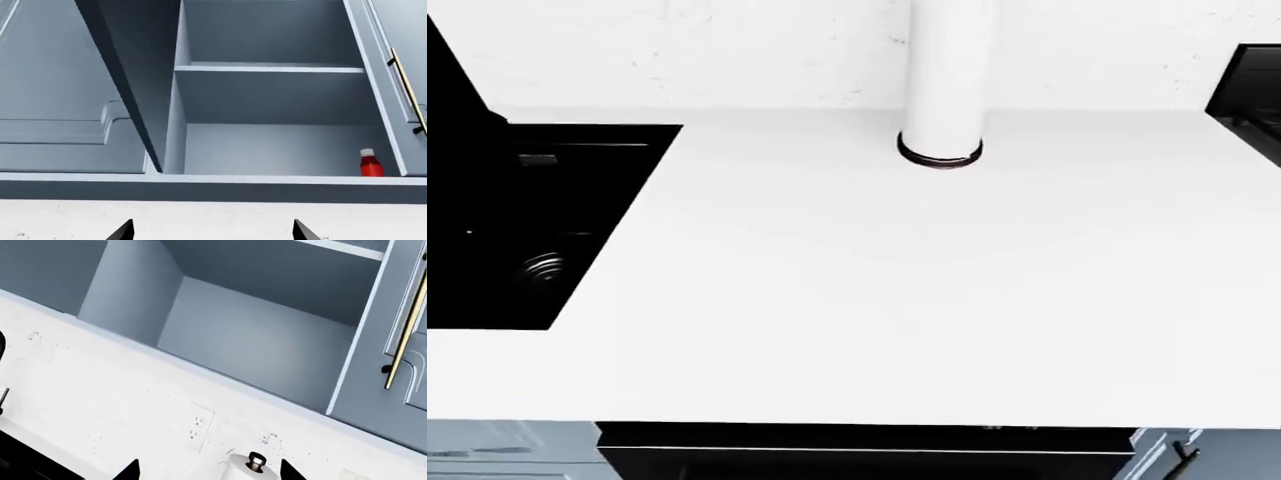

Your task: Pick and place the shaker into the drawer. Then close the cabinet.

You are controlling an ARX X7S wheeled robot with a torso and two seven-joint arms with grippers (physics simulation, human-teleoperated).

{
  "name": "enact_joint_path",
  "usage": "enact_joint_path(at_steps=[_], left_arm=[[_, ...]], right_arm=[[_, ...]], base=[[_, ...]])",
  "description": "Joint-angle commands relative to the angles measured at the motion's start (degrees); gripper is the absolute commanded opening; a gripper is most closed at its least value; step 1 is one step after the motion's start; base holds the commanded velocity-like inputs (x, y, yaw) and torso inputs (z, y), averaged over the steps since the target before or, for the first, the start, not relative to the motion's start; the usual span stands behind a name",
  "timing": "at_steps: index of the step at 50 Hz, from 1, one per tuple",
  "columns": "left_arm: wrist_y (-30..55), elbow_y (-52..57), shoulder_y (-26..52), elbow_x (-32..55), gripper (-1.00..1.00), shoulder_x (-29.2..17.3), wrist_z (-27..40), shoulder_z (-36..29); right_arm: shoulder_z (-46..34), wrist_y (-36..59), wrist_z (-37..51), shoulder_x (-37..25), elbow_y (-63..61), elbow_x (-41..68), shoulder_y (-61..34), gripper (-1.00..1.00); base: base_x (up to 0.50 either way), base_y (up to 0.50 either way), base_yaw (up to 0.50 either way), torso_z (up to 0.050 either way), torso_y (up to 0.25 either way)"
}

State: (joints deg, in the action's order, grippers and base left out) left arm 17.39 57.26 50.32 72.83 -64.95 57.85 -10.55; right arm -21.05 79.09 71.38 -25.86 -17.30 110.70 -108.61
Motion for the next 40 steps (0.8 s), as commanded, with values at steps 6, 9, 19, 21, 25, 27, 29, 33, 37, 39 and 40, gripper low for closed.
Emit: enact_joint_path(at_steps=[6,9,19,21,25,27,29,33,37,39,40], left_arm=[[0.6,0.0,1.4,0.5,1.0,0.2,0.2,-0.6],[0.6,0.0,1.3,0.3,1.0,0.2,0.1,-0.7],[0.3,0.1,0.7,-0.1,1.0,0.1,0.0,-0.7],[0.3,0.2,0.7,-0.1,1.0,0.1,0.1,-0.7],[0.9,0.3,1.4,-0.3,1.0,0.6,0.8,-1.2],[0.6,-0.3,2.0,-0.1,1.0,1.5,1.9,-1.1],[-0.7,-1.9,3.8,0.0,1.0,3.1,4.8,0.4],[-1.3,-7.1,10.4,-0.4,1.0,6.5,7.8,1.5],[-4.4,-14.5,15.7,2.2,1.0,12.7,6.9,2.1],[-4.8,-17.6,19.3,4.5,1.0,14.7,6.6,2.0],[-4.9,-18.7,20.8,5.6,1.0,15.4,6.5,2.1]], right_arm=[[-1.7,-0.3,-0.7,-0.6,0.2,0.2,-1.2,1.0],[-2.0,-0.5,-0.9,-0.7,0.1,0.3,-1.0,1.0],[-1.0,-1.5,-3.0,-0.8,-0.6,-0.4,-0.3,1.0],[-1.0,-1.9,-3.0,-0.8,-0.5,-0.2,-0.1,1.0],[-1.7,-2.5,-2.3,-1.0,0.6,0.9,-0.6,1.0],[-2.0,-2.8,-1.9,-1.0,1.1,1.3,-0.9,1.0],[-2.8,-3.1,-0.9,-1.2,1.9,2.2,-1.1,1.0],[-3.4,-3.7,-0.4,-1.4,2.5,3.7,-1.2,1.0],[-3.3,-4.0,-1.0,-1.6,2.5,4.4,-1.3,1.0],[-3.1,-4.1,-1.3,-1.9,2.5,4.7,-1.2,1.0],[-3.0,-4.2,-1.4,-2.1,2.5,4.7,-1.1,1.0]], base=[[0.21,0.5,0.0,0.0,0.0],[0.29,0.47,0.0,0.0,0.0],[0.46,0.21,0.0,0.0,0.0],[0.5,0.01,0.0,0.0,0.0],[0.25,0.0,0.0,0.0,0.003],[0.0,0.0,0.0,0.0,0.0],[0.0,0.0,0.0,0.0,0.0],[0.0,0.0,0.0,0.0,0.0],[0.0,0.0,0.0,0.0,0.0],[0.0,0.0,0.0,0.0,0.0],[0.0,0.0,0.0,0.0,0.0]])
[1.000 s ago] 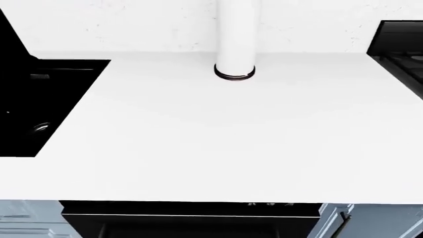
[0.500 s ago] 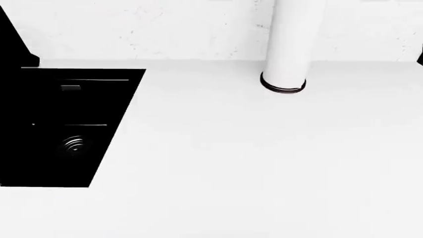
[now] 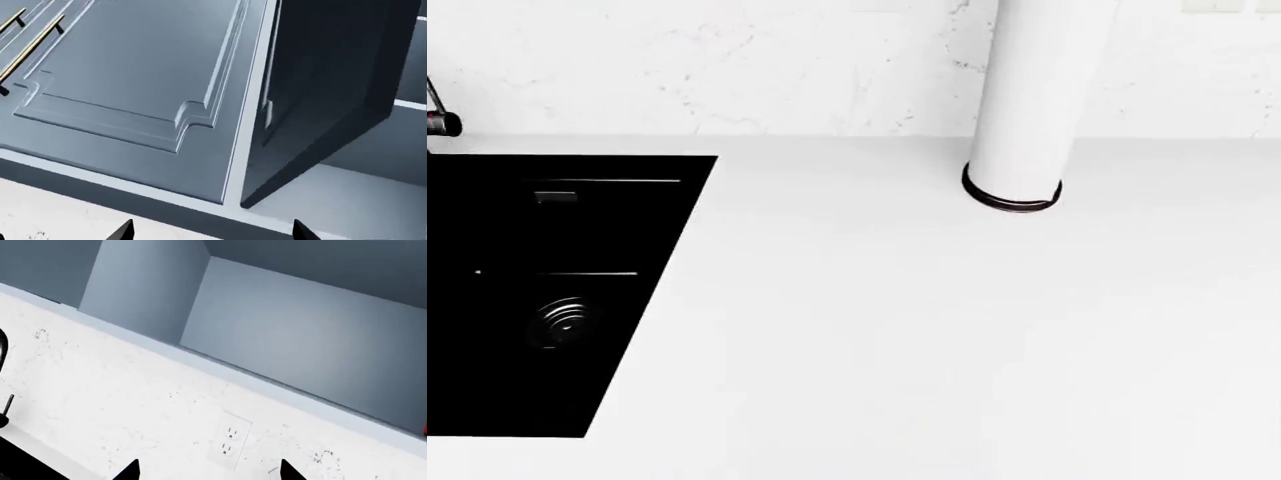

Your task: Pick and place the shaker into the drawer. Then close the cabinet.

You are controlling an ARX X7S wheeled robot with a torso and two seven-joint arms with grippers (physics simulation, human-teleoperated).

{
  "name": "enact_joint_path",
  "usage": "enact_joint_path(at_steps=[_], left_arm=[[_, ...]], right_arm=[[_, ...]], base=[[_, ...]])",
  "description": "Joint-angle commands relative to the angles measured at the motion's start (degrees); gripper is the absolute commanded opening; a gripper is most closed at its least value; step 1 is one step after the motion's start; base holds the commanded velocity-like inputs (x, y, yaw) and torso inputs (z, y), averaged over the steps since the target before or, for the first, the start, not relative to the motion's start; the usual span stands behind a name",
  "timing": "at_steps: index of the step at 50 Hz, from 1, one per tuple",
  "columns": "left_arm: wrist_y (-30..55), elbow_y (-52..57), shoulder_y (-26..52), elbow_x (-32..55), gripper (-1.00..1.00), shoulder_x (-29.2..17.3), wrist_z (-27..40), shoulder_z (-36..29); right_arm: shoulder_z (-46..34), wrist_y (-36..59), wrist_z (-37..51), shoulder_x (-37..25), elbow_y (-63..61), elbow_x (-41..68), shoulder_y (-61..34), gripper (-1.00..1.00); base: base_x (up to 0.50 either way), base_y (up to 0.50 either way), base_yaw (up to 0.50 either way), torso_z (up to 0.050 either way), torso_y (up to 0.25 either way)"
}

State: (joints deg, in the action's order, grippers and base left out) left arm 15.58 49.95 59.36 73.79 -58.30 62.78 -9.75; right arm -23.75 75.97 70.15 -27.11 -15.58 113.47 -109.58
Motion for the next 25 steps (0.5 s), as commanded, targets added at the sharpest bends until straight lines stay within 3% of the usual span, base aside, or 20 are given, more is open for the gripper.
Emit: enact_joint_path(at_steps=[1,16,20,25], left_arm=[[-3.0,-12.2,13.2,5.4,1.0,9.1,1.7,1.3],[-2.2,-15.7,17.3,5.9,1.0,8.3,3.5,2.3],[2.8,-21.1,26.8,5.4,1.0,11.3,2.7,-2.9],[9.7,-33.8,41.4,3.3,1.0,18.6,-4.3,-11.1]], right_arm=[[-0.1,-1.2,-0.3,-1.0,0.7,2.1,0.0,1.0],[-0.1,-2.6,-0.7,-1.6,0.1,2.0,1.0,1.0],[-0.4,-2.6,-1.0,-1.6,0.4,1.8,0.7,1.0],[-0.4,-2.7,-1.3,-1.8,0.3,1.8,0.7,1.0]], base=[[0.0,0.0,0.0,0.0,0.0],[0.0,0.0,0.0,0.0,0.0],[0.0,0.0,0.0,0.0,0.0],[0.0,0.0,0.0,0.0,0.0]])
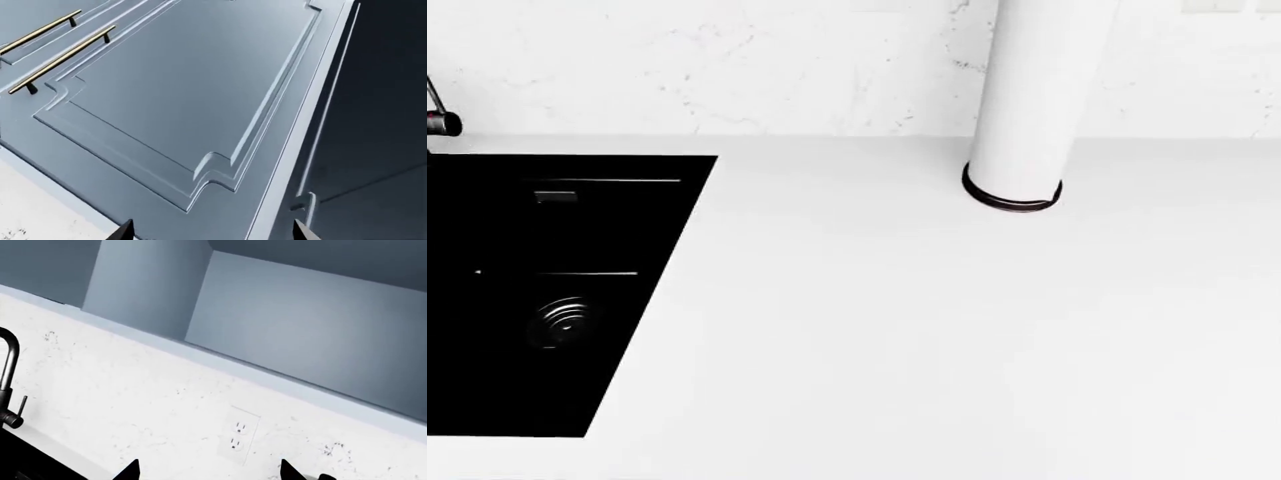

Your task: Pick and place the shaker into the drawer. Then close the cabinet.

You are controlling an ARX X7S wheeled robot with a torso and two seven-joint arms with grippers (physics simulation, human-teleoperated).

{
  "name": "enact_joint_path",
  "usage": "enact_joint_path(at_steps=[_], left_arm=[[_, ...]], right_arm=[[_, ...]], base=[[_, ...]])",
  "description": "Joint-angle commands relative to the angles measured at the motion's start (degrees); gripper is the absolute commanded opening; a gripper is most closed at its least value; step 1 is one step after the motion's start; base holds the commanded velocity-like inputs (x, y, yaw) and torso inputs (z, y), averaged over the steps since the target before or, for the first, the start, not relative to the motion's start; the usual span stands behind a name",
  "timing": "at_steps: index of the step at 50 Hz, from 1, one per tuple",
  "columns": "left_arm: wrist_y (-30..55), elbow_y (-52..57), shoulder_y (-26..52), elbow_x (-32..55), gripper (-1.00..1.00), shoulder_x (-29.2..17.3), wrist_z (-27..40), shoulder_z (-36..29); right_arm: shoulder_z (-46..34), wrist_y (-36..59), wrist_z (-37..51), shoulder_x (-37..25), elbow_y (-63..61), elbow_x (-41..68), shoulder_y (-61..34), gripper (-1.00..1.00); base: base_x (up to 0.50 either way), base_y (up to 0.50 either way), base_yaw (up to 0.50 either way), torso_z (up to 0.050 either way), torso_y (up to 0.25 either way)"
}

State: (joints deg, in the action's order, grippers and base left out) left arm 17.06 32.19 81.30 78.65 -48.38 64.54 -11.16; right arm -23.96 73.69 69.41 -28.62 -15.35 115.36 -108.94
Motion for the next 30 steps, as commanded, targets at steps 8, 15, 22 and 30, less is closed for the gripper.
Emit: enact_joint_path(at_steps=[8,15,22,30], left_arm=[[20.0,-39.7,38.0,-9.8,1.0,20.2,-24.9,-25.7],[22.7,-53.1,45.5,-20.6,1.0,26.6,-32.9,-36.5],[17.4,-79.9,51.5,-38.7,1.0,38.0,-38.4,-50.4],[8.3,-100.7,48.1,-48.8,1.0,48.4,-44.0,-64.8]], right_arm=[[-0.2,-0.9,-0.1,-1.5,-0.2,1.3,-0.5,1.0],[-0.2,-1.7,0.9,-2.9,-0.9,3.2,-0.9,1.0],[0.3,-1.9,0.5,-4.5,-1.2,3.8,-0.7,1.0],[2.2,-2.0,-0.8,-7.4,-2.4,3.9,1.2,1.0]], base=[[0.0,0.0,0.0,0.007,0.004],[0.0,0.0,0.0,0.004,0.003],[0.0,0.0,0.0,0.006,0.0],[0.0,0.0,0.0,0.013,0.004]])
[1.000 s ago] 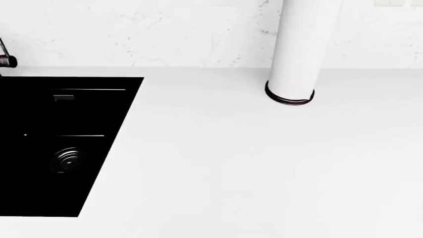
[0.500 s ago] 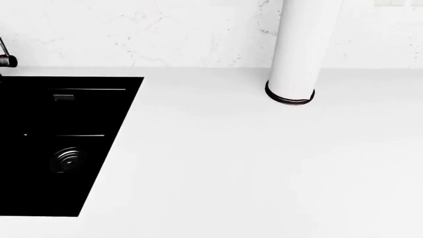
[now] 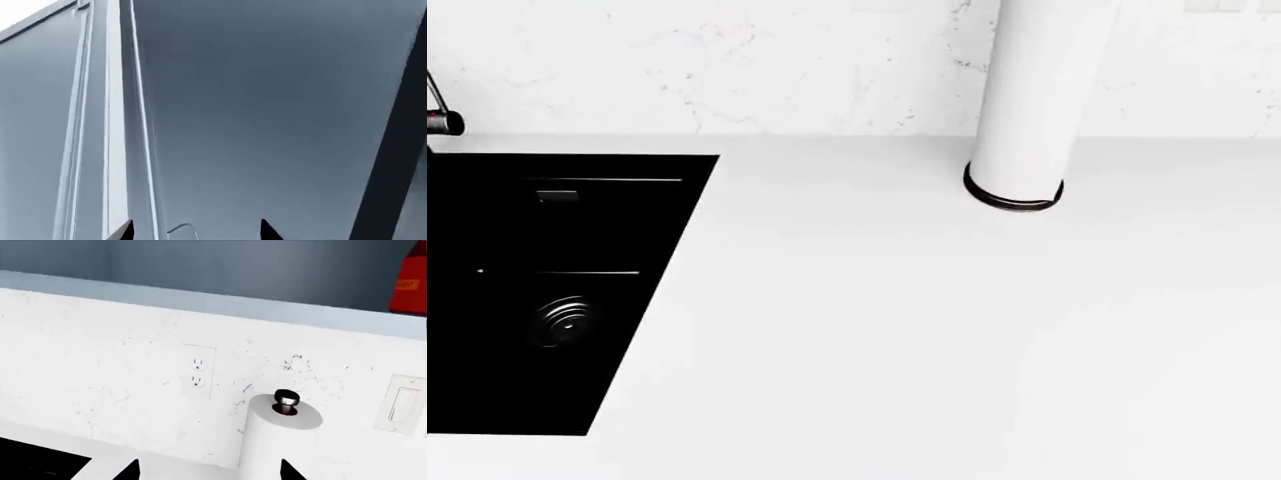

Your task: Pick and place the shaker into the drawer. Then close the cabinet.

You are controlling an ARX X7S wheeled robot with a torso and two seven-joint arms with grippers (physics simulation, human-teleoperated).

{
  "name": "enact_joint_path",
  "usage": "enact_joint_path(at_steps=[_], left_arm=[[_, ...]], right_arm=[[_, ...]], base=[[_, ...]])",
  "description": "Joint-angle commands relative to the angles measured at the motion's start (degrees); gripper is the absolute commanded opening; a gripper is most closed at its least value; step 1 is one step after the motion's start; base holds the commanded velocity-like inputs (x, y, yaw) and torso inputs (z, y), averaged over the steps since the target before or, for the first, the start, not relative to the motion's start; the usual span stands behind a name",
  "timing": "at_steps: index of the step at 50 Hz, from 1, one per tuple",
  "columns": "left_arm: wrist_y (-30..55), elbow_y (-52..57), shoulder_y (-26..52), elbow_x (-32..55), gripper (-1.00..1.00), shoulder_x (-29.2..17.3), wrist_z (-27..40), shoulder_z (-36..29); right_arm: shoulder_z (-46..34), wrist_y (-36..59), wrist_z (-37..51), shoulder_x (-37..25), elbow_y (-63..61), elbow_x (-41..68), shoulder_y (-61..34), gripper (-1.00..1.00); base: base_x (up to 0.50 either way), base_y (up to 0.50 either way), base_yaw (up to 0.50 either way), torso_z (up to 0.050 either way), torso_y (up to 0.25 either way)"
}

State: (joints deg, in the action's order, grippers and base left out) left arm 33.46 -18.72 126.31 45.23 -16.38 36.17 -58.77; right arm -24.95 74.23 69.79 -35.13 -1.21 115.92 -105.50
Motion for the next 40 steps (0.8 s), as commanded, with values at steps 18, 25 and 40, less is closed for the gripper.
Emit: enact_joint_path(at_steps=[18,25,40], left_arm=[[-5.9,-47.5,-5.7,-18.7,1.0,16.4,-12.0,-26.8],[-3.5,-47.9,-3.0,-15.4,1.0,16.4,-6.9,-26.9],[-0.2,-48.5,-3.8,-18.3,1.0,16.4,-4.9,-27.1]], right_arm=[[5.2,-1.7,-6.2,-2.8,-15.9,-0.6,0.8,1.0],[7.3,-1.4,-10.3,-4.1,-15.7,-4.3,3.5,1.0],[7.8,-1.7,-13.8,-4.2,-15.1,-7.8,5.4,1.0]], base=[[0.0,0.0,0.0,0.001,0.0],[0.0,0.0,0.0,0.0,0.0],[0.0,0.0,0.0,0.0,0.0]])
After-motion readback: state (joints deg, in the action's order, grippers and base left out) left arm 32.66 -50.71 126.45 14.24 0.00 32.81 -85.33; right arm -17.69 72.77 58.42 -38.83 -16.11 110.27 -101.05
